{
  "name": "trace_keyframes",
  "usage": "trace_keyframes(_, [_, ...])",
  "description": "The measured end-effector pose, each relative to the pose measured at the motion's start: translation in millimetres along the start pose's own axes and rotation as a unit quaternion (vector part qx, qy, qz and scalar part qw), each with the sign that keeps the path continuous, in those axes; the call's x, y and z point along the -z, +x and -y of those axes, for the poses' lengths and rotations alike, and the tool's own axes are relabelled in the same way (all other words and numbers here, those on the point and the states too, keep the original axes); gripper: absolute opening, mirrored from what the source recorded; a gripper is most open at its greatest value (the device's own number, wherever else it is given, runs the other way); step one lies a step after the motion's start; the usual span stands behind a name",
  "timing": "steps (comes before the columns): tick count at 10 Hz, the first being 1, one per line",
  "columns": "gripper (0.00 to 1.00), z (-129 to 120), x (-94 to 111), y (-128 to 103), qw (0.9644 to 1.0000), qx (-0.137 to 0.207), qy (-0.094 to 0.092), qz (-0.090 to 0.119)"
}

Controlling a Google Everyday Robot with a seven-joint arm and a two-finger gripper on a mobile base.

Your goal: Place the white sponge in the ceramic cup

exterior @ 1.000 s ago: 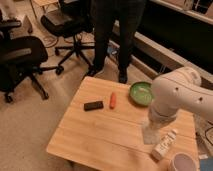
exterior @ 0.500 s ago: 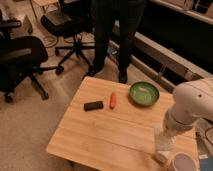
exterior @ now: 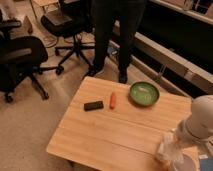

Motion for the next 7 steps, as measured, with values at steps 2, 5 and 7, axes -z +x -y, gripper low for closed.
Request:
trace_keyframes(2, [0.00, 16, -4, 7, 0.9999, -0.012, -0.008, 0.001])
trace_keyframes(5, [0.00, 42, -10, 14, 0.9993, -0.031, -0.019, 0.002])
trace_keyframes(7, [0.00, 55, -17, 17, 0.9990, -0.039, -0.024, 0.002])
